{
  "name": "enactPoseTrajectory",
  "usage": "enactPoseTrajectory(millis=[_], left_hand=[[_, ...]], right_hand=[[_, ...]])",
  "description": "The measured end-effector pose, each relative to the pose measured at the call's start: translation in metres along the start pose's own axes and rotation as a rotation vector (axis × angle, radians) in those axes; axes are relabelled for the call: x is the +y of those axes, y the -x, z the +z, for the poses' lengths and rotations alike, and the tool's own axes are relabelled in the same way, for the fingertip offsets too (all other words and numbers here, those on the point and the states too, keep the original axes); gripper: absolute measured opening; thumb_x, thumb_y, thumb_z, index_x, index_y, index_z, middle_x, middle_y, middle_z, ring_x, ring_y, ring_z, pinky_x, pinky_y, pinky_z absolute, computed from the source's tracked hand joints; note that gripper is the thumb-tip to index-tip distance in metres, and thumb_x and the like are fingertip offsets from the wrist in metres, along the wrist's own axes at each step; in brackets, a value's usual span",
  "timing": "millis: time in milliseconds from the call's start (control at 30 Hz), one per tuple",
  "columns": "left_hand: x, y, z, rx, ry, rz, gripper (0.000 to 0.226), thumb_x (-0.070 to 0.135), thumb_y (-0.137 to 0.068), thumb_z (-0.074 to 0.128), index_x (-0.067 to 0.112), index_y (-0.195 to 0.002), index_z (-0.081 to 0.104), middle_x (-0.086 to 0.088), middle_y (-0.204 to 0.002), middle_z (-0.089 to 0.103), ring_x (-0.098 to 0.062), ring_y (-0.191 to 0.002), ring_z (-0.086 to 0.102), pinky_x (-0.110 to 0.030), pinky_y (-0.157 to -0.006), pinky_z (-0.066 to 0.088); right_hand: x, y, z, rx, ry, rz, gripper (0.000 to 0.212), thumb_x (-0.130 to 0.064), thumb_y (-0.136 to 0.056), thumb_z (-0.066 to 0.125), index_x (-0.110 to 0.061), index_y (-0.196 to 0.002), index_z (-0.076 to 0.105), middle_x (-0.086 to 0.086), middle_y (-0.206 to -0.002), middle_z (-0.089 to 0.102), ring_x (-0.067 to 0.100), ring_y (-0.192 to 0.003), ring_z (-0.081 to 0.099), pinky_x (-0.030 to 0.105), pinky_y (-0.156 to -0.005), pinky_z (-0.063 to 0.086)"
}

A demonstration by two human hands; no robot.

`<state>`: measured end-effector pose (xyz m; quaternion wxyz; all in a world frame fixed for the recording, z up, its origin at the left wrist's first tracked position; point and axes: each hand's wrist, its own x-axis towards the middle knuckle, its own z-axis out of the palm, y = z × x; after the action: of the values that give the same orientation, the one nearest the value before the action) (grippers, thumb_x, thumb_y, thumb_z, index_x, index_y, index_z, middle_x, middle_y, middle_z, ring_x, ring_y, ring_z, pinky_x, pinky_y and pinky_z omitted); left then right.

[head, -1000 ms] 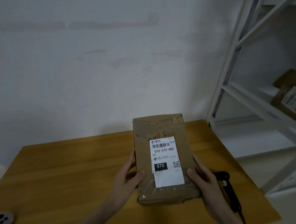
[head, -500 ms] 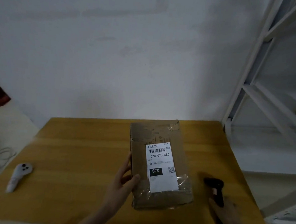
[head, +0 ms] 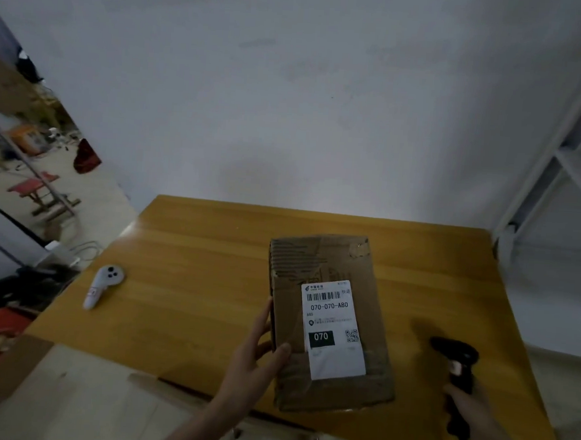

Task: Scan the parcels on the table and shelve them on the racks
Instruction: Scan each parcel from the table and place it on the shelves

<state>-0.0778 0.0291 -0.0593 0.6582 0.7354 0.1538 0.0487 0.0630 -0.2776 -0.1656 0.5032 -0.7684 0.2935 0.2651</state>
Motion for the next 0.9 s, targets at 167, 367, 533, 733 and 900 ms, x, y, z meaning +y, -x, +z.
enactPoseTrajectory(millis=[167,367,533,733,900], left_hand=[[-0.014,-0.009,0.015,0.025,-0.106,0.119,0.072,0.026,-0.09,0.065,0.051,-0.142,0.022,0.02,-0.145,0.038,0.009,-0.121,0.047,-0.032,-0.1,0.049],[-0.007,-0.015,0.032,-0.025,-0.061,0.179,0.075,0.044,-0.084,0.068,0.057,-0.143,0.024,0.026,-0.14,0.042,-0.011,-0.126,0.051,-0.041,-0.089,0.056],[-0.001,-0.016,0.042,-0.045,-0.018,0.235,0.071,0.033,-0.089,0.065,0.046,-0.145,0.024,0.017,-0.145,0.037,-0.011,-0.126,0.05,-0.035,-0.084,0.058],[-0.003,-0.013,0.044,-0.056,-0.036,0.241,0.074,0.051,-0.079,0.064,0.054,-0.143,0.025,0.026,-0.142,0.037,-0.007,-0.126,0.049,-0.037,-0.085,0.058],[-0.006,-0.011,0.048,-0.044,-0.05,0.236,0.07,0.042,-0.086,0.065,0.055,-0.143,0.025,0.023,-0.143,0.036,-0.012,-0.127,0.048,-0.041,-0.085,0.058]], right_hand=[[-0.015,0.105,0.001,0.074,0.026,-0.325,0.05,0.007,-0.085,0.057,-0.021,-0.122,0.04,0.021,-0.09,0.056,0.033,-0.072,0.055,0.041,-0.066,0.045],[-0.041,0.222,0.005,-0.206,0.016,-0.451,0.042,0.013,-0.08,0.06,-0.023,-0.099,0.05,0.017,-0.071,0.055,0.024,-0.055,0.054,0.031,-0.054,0.045],[-0.051,0.249,0.016,-0.221,0.044,-0.532,0.045,0.011,-0.08,0.061,-0.03,-0.091,0.045,0.019,-0.083,0.059,0.021,-0.062,0.056,0.027,-0.056,0.046],[-0.049,0.255,0.016,-0.171,0.018,-0.548,0.039,0.01,-0.08,0.06,-0.025,-0.09,0.046,0.029,-0.09,0.056,0.026,-0.063,0.052,0.033,-0.057,0.044],[-0.045,0.252,0.011,-0.132,0.003,-0.563,0.04,0.011,-0.08,0.06,-0.025,-0.089,0.046,0.027,-0.088,0.055,0.026,-0.063,0.052,0.035,-0.057,0.044]])
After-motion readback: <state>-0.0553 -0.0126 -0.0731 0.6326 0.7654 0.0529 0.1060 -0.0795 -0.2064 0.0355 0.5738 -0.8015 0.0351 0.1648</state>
